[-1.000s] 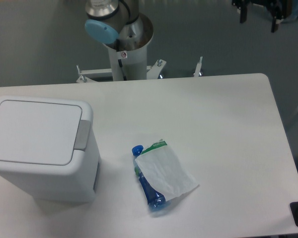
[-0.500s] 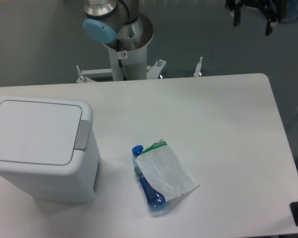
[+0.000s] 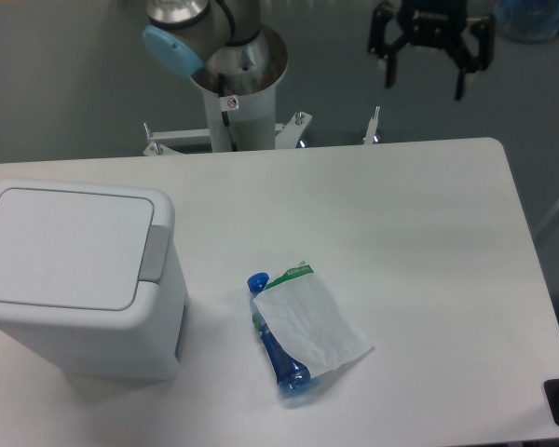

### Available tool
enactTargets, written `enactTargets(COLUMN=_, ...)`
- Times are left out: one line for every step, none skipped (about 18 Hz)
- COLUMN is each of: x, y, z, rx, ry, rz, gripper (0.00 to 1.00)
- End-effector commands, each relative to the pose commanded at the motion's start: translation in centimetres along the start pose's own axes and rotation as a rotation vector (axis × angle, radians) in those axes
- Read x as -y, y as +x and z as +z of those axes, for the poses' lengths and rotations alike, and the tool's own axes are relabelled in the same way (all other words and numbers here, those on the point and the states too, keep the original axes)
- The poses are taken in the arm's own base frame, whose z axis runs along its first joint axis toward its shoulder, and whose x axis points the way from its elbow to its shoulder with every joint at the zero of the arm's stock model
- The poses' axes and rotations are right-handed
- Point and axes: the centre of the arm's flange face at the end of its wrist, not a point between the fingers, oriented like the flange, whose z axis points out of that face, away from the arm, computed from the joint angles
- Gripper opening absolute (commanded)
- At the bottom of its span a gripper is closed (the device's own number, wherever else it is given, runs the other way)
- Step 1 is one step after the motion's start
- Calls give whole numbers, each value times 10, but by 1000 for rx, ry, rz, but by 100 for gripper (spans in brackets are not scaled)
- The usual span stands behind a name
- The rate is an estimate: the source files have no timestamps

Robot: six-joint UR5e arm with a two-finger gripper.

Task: Open the trash can
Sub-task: 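Move the open gripper down toward the grey button on the trash can lid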

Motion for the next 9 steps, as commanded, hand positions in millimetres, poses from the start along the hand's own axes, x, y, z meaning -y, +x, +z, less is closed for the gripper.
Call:
enactTargets(x=8, y=5, z=1, rx=-7, ry=31, rz=-47, gripper=100)
enactTargets(x=15, y=9, z=5, rx=-18, ry=55, rz=-109, gripper=100)
enactTargets(x=25, y=15, z=7, rx=-26, ry=76, rz=-164, gripper=100)
enactTargets(x=34, y=22, z=11, rx=-33, ry=90, rz=-210, gripper=100)
enactTargets(x=44, y=26, z=18, rx=-37, ry=101, rz=-246, gripper=100)
enactTargets(x=54, y=32, z=24, rx=-39, ry=114, rz=-271, gripper=100)
enactTargets(x=65, y=38, z=30, rx=-45, ry=125, rz=-296, gripper=100)
enactTargets(x=73, y=43, z=36, rx=-50, ry=135, rz=-315, gripper=100)
enactTargets(x=79, y=48, z=42, rx=-57, ry=140, rz=-331, gripper=100)
